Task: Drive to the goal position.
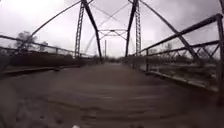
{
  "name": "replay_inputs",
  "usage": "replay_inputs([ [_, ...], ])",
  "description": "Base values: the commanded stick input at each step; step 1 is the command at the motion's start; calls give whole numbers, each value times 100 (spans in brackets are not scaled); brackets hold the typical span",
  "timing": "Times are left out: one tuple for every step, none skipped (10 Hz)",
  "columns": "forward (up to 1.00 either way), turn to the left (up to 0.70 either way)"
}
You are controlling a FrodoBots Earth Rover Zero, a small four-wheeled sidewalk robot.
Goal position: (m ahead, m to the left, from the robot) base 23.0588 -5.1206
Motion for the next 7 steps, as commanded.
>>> replay_inputs([
  [100, 0],
  [100, 0],
  [100, 0],
  [100, 0],
  [100, 0],
  [100, 0],
  [100, 0],
])
